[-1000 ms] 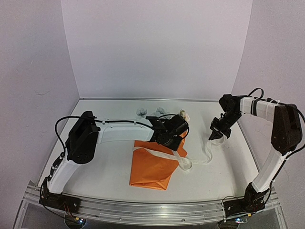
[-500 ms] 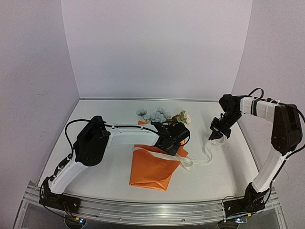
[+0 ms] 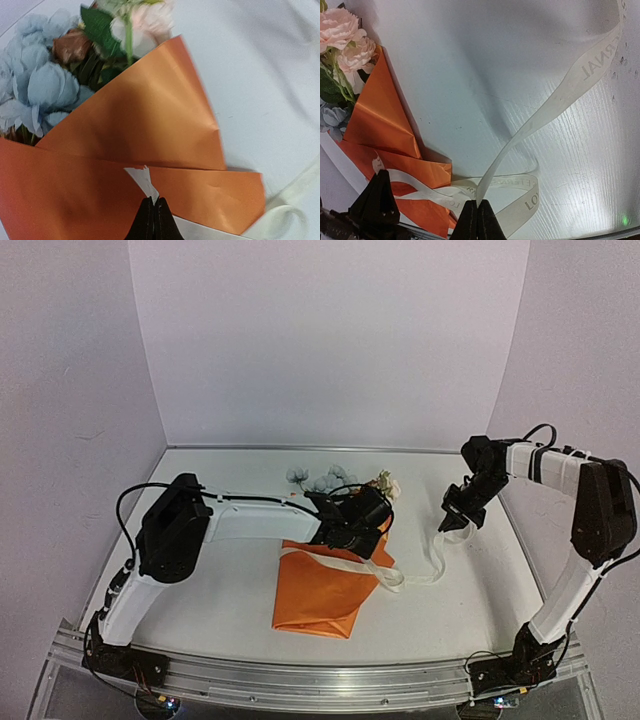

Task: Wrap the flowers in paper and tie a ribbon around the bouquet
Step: Pick up the left side of the ribbon from the folded bouquet, then place the left side of the ribbon on the folded bouquet, then place the right side of the ribbon on the folded bouquet.

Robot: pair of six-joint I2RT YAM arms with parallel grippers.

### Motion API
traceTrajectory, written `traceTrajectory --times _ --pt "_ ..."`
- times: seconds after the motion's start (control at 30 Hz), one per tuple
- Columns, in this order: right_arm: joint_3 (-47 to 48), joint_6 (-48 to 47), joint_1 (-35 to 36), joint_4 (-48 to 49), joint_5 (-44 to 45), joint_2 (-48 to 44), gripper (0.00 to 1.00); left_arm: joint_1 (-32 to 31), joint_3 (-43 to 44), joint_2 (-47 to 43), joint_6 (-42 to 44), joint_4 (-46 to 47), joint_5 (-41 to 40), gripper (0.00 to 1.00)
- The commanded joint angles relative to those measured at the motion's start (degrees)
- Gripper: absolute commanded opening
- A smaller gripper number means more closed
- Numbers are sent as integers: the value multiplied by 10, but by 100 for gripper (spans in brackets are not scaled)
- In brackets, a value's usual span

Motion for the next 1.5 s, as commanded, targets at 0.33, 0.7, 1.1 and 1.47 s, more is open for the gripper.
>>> traceTrajectory --times 0.33,0.7,1.1,1.47 --pt "141 -6 -2 -20 -75 61 0 -65 40 -20 167 193 429 0" --pt "198 6 1 -20 -119 86 0 -59 167 87 155 174 363 41" --pt "210 -46 32 -20 -148 53 0 22 -178 -200 57 323 386 78" --pt "211 -169 257 -61 -195 13 0 212 -525 -460 -57 241 326 54"
